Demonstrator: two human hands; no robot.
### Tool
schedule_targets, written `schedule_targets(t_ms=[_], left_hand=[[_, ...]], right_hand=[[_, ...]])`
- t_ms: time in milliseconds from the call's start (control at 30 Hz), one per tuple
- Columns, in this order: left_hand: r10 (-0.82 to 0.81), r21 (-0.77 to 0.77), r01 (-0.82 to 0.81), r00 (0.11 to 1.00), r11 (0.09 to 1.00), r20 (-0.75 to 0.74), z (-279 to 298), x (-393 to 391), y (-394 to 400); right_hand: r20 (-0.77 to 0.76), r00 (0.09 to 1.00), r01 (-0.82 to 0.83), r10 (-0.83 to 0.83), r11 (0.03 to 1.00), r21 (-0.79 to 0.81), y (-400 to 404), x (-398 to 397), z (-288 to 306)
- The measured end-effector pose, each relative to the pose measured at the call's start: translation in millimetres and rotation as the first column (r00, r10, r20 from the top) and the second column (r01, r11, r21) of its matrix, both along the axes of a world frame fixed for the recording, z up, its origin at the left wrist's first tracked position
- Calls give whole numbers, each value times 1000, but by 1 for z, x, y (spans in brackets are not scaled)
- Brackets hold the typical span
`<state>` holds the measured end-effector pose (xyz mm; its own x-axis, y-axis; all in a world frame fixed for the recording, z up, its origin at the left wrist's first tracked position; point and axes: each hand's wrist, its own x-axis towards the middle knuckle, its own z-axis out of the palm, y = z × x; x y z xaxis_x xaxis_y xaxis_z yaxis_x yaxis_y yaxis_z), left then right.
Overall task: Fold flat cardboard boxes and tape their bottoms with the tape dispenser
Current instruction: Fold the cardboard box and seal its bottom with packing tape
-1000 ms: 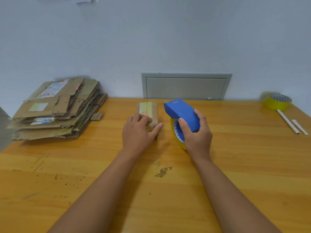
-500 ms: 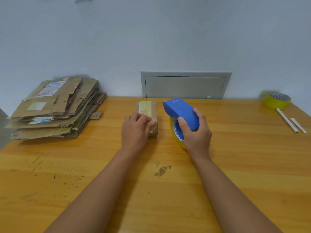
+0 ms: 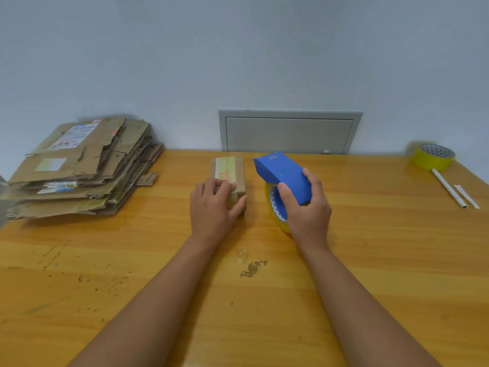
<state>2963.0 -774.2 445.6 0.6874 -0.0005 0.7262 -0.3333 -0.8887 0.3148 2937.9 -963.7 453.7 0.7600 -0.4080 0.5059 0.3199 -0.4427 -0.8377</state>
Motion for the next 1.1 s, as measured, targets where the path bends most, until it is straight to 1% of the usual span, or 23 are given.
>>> schedule_targets(t_ms=[133,267,367,500,600,700,767,833,967,1033,1100], left_hand=[[41,-53,-43,999,998,-33,1,-3,-6],[79,1,-79,997,997,-24,4,-3,-13],[71,20,-71,997,997,-18,2,-3,-10],[74,85,-73,997,994,-9,1,-3,-7],[91,90,-87,995,992,-33,5,-6,-10],[30,18,-28,996,999,-84,10,-7,-5],[-67,-57,61,992,996,-105,12,-5,4],[-150,-89,139,979,986,-140,14,-2,12],[-240,-158,207,943,965,-231,10,1,18],[-260,-149,230,936,962,-236,11,2,21],[-247,-108,228,941,968,-229,13,3,23]], right_hand=[[4,1000,7,-7,1000,-1,0,-1,0],[5,1000,9,-9,1000,-1,0,0,0],[4,1000,3,-3,1000,4,1,-1,0],[-2,1000,7,-7,1000,0,0,0,-1],[-3,1000,8,-8,1000,-5,-1,0,-1],[0,1000,9,-9,1000,-2,-1,-1,-1],[-2,1000,11,-11,1000,-3,0,-1,-1],[-3,1000,9,-9,1000,-7,0,0,-1],[6,1000,7,-7,1000,-8,-1,-2,-2],[6,1000,13,-13,1000,-17,-1,-2,-2],[4,1000,14,-14,1000,-17,0,-1,-2]])
